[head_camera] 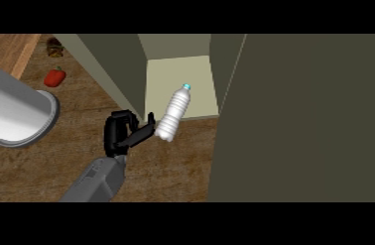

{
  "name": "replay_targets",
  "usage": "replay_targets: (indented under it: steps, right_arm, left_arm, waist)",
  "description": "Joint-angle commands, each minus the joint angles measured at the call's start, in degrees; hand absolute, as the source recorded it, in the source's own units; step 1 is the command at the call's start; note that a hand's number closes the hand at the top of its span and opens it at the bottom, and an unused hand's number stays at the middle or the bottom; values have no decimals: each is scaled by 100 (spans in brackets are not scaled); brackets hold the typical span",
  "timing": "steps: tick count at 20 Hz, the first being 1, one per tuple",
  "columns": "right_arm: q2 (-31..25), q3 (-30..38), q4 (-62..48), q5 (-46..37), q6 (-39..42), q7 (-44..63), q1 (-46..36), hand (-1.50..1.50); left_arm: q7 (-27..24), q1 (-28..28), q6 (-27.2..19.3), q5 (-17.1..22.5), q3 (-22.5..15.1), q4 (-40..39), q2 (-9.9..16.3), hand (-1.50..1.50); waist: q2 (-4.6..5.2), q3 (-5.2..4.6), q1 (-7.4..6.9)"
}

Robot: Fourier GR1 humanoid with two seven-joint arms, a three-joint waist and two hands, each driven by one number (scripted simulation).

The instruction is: Pick up the bottled water, place it into the cabinet and close the cabinet

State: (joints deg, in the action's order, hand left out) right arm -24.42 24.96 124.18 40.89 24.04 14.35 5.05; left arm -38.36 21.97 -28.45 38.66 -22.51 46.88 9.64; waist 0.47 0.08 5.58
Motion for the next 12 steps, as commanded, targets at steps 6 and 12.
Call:
replay_targets:
  steps: [6,12]
  right_arm:
    - [-118,184,877,445,-28,430,546,150]
    - [246,-26,1941,615,-170,750,1068,150]
  left_arm:
    - [-99,541,1453,122,-425,528,-776,150]
    - [-193,-277,2176,36,-582,1155,-481,150]
  waist:
    - [-81,-19,-262]
    - [-75,-12,-494]
